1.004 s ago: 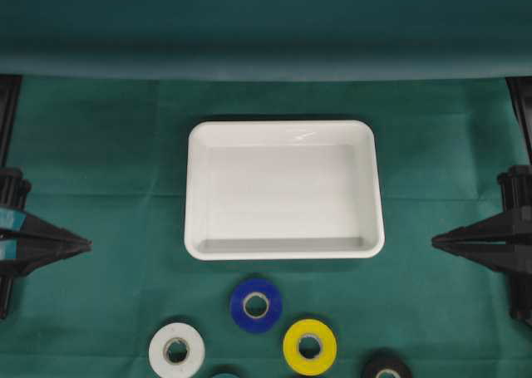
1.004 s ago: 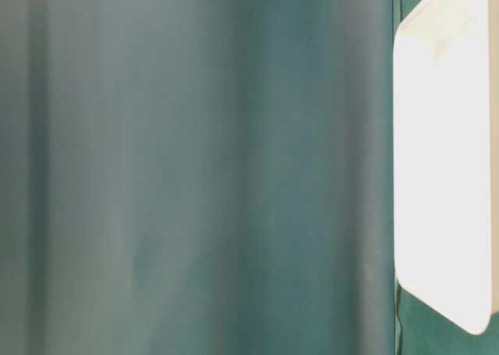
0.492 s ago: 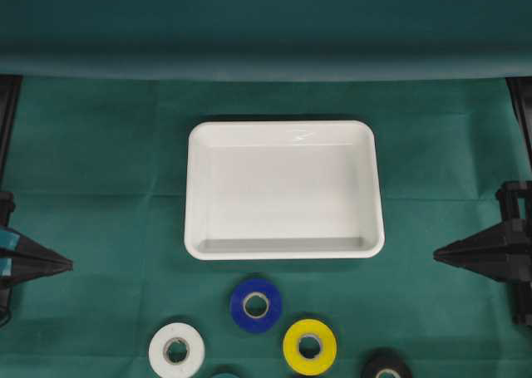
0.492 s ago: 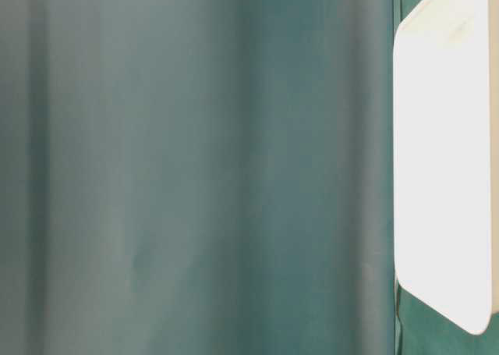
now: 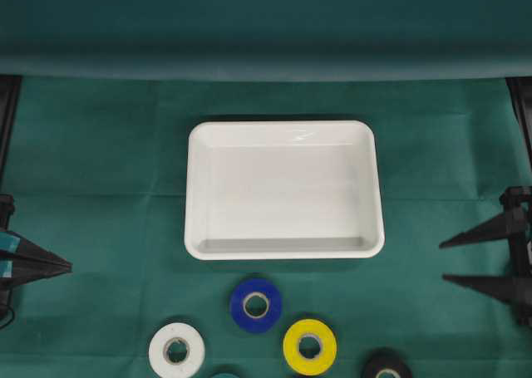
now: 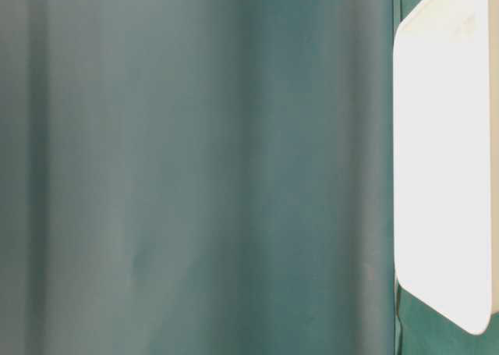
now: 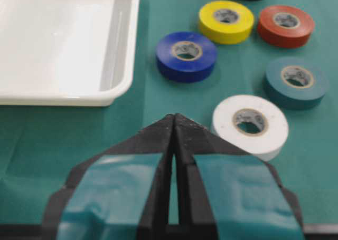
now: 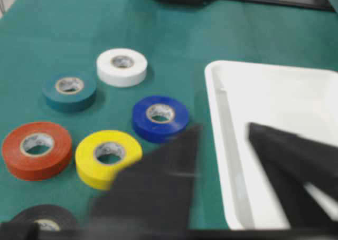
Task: Put the tape into the white case with the right arm.
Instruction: 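Move the right gripper toward the black tape roll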
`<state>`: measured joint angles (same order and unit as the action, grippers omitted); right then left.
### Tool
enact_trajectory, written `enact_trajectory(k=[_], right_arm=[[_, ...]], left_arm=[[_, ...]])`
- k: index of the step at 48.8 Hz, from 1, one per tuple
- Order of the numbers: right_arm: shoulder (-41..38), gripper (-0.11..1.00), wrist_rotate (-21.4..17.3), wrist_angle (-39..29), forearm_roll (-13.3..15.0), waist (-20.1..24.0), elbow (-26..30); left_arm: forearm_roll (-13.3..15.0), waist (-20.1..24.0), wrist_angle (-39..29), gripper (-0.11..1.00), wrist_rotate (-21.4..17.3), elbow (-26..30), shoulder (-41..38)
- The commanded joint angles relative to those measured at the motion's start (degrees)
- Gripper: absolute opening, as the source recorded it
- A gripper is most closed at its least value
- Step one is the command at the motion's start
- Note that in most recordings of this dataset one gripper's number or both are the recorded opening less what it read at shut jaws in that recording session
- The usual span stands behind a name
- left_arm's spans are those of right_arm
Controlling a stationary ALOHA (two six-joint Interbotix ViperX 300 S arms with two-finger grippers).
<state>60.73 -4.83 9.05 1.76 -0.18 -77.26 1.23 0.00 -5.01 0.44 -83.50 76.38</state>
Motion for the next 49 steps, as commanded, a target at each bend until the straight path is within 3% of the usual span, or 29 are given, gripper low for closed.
enact_trajectory(k=[1,8,18,33,49], right_arm=[[-0.35,0.26,-0.09,-0.35,0.09,-0.09,0.70],[-0.18,0.65,-0.09,-2.20,0.09,-0.09,1.05],[-0.35,0.64,-0.18,-6.77,0.09,-0.09,1.67],[-0.44,0.64,-0.26,-23.73,0.09,-0.09,4.13],[-0.53,0.64,-0.18,-24.87,0.09,0.18,4.66]], left_arm=[[0.09,0.09,0.26,0.00,0.00,0.62,-0.44],[0.09,0.09,0.35,0.00,0.00,0.62,-0.44],[0.09,0.09,0.26,0.00,0.00,0.53,-0.44],[0.09,0.09,0.26,0.00,0.00,0.53,-0.44],[0.09,0.09,0.26,0.00,0.00,0.44,-0.44]])
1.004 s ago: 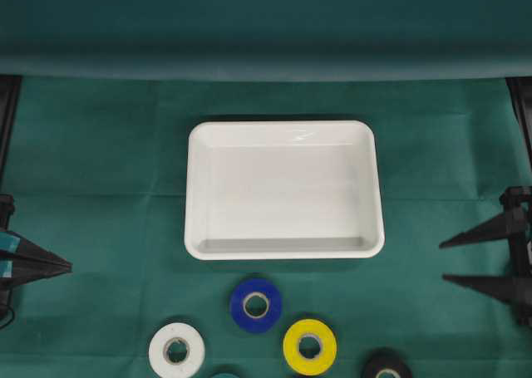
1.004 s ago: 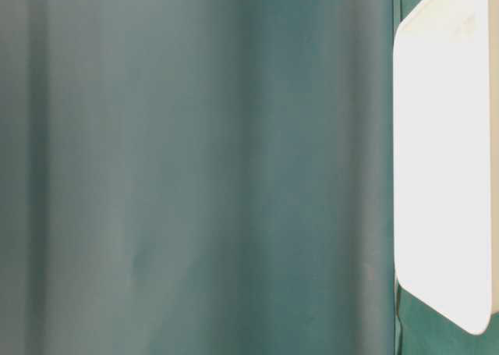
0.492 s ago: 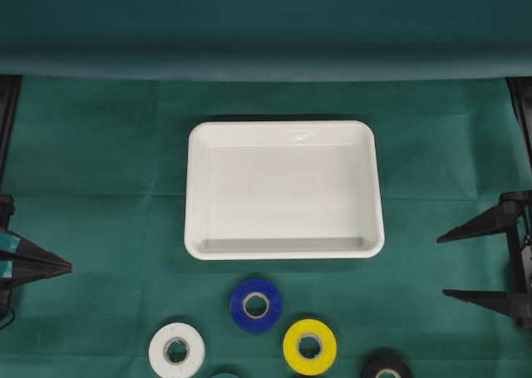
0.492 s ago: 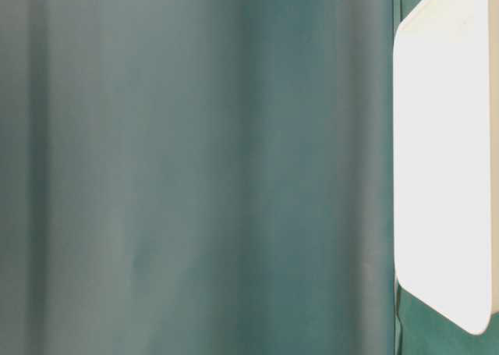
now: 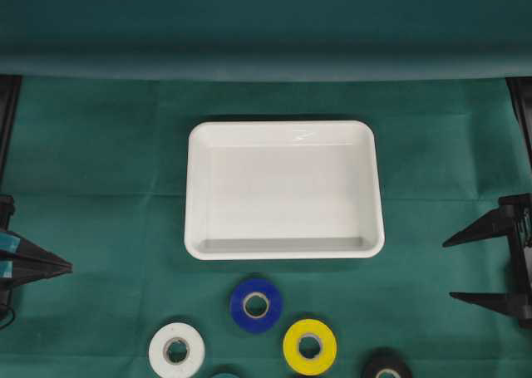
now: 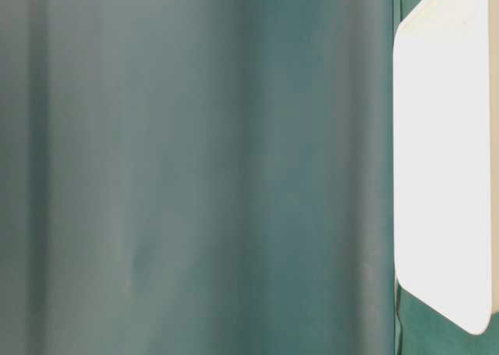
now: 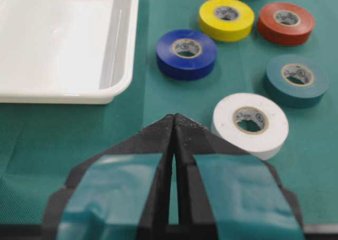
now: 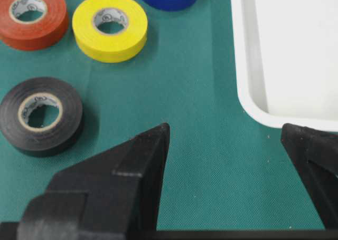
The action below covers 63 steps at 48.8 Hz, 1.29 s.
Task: Put the tape into the white case with the right arm.
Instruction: 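Move the right gripper toward the black tape roll, then lower the right gripper into the black tape roll's hole and grasp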
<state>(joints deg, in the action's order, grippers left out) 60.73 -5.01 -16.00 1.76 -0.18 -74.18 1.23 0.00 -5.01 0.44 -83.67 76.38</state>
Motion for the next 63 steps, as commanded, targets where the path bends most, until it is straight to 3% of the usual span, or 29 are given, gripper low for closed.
enact_trajectory(k=[1,22,39,63], right_arm=[[-0.53,0.64,0.00,0.18,0.00,0.44,1.58],[-2.55,0.64,-0.09,-0.35,0.00,15.03,1.32],[-8.70,0.64,-0.09,0.79,1.67,15.29,2.90],[-23.03,0.64,0.09,5.63,1.93,15.47,10.02]], left_arm=[[0.09,0.09,0.26,0.00,0.00,0.62,-0.44],[0.09,0.09,-0.35,0.00,-0.18,0.62,-0.44],[0.09,0.09,-0.44,0.00,-0.09,0.62,-0.44],[0.09,0.09,-0.44,0.00,0.00,0.53,-0.44]])
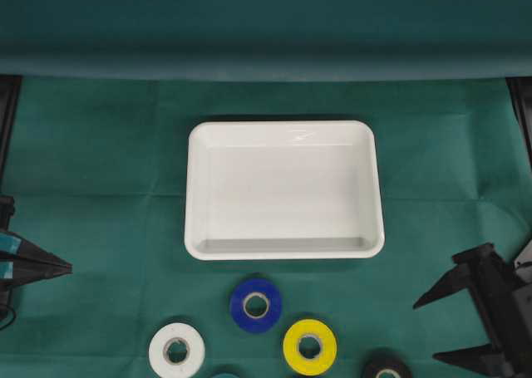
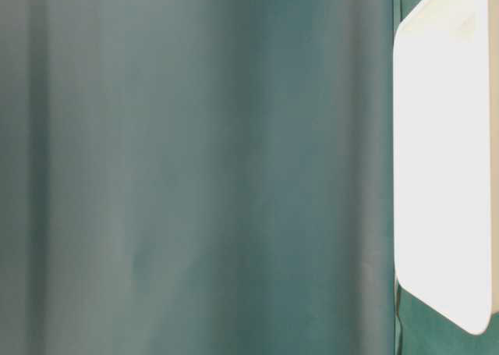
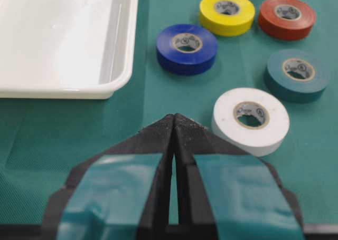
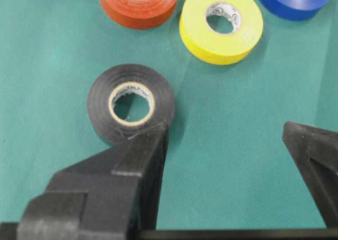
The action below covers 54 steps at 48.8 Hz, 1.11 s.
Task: Put the tape into the white case with the right arm.
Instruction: 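Lower the right gripper into the black tape roll's hole and grasp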
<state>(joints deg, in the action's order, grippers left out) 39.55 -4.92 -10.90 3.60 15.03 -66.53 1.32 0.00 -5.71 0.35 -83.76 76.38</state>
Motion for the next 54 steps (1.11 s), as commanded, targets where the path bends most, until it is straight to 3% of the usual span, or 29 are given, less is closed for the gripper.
enact_trajectory(k=[1,22,38,54], right_arm=[[-2.46,0.64,0.00,0.53,0.09,0.35,2.72],[-14.24,0.64,0.00,0.35,0.09,1.67,8.96],[-17.23,0.64,-0.18,2.29,0.09,1.67,8.35],[-25.22,0.64,-0.18,2.72,0.00,1.67,9.84]], left_arm=[[0.00,0.09,0.35,0.00,0.09,0.62,-0.44],[0.00,0.09,0.26,0.00,0.09,0.53,-0.44],[0.00,0.09,0.35,0.00,0.09,0.44,-0.44],[0.00,0.09,0.35,0.00,0.18,0.35,-0.44]])
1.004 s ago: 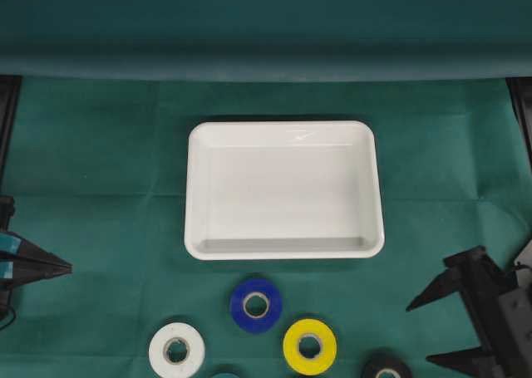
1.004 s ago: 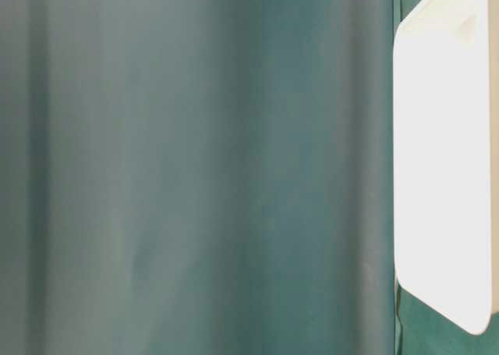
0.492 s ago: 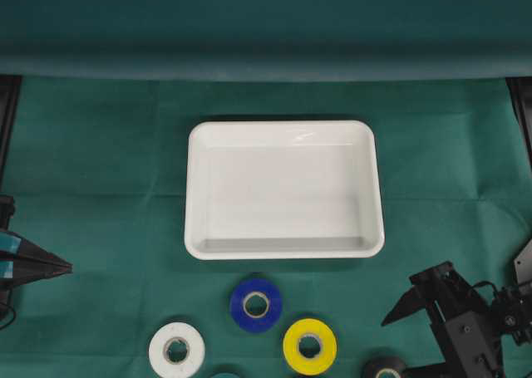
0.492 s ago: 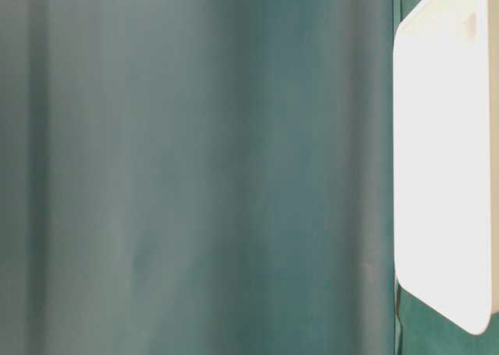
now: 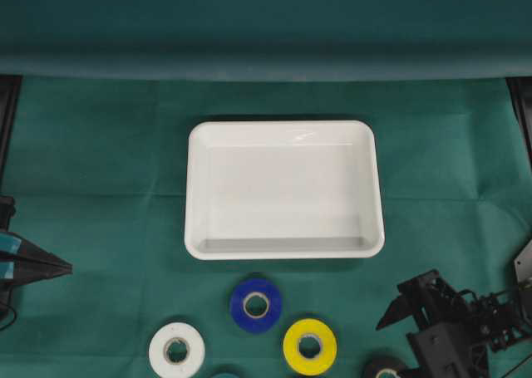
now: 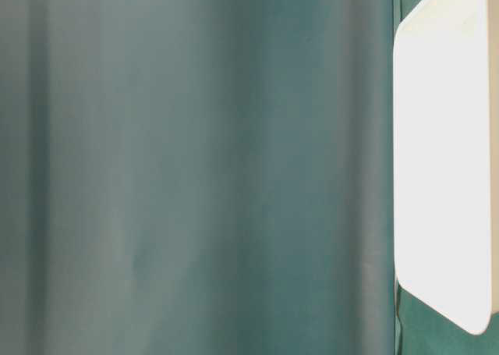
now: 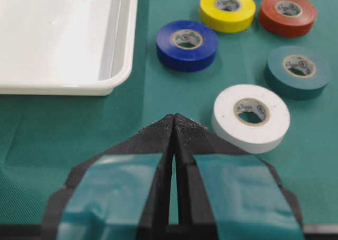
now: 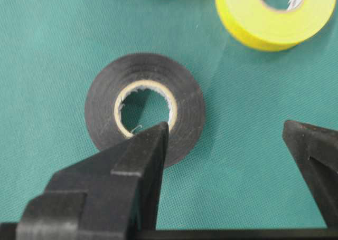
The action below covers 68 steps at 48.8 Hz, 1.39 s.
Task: Put the tape into the white case with the right arm.
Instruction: 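Lower the right gripper into the black tape roll's hole and grasp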
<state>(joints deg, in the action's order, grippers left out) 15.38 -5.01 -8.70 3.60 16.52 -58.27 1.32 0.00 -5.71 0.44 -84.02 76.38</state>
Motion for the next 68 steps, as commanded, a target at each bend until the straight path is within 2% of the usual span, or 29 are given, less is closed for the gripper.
enact_trajectory(k=[1,24,45,48,54,58,62,68], right_arm=[[-1.76,0.64,-0.09,0.53,0.00,0.18,1.76],[-10.55,0.64,-0.09,0.35,0.00,0.26,6.33],[-11.60,0.62,-0.09,-0.09,0.00,0.18,6.86],[-11.60,0.56,-0.09,-0.70,0.00,0.18,6.86],[-11.60,0.22,-0.09,-3.43,-0.09,0.18,7.12],[-11.60,0.07,-0.09,-5.10,-0.09,0.26,7.56],[-11.60,-0.01,-0.09,-5.98,-0.09,0.26,8.00],[-11.60,-0.01,-0.09,-6.06,-0.09,0.70,8.53]], left_arm=[[0.00,0.09,0.26,0.00,0.09,0.62,-0.44],[0.00,0.09,0.35,0.00,0.00,0.26,-0.09],[0.00,0.09,0.26,0.00,0.09,0.09,0.88],[0.00,0.09,0.26,0.00,0.00,0.09,0.88],[0.00,0.09,0.26,0.00,0.09,0.09,0.88],[0.00,0.09,0.26,0.00,0.09,0.09,0.88],[0.09,0.09,0.35,0.00,0.09,0.00,0.88],[0.00,0.09,0.26,0.00,0.53,0.00,0.88]])
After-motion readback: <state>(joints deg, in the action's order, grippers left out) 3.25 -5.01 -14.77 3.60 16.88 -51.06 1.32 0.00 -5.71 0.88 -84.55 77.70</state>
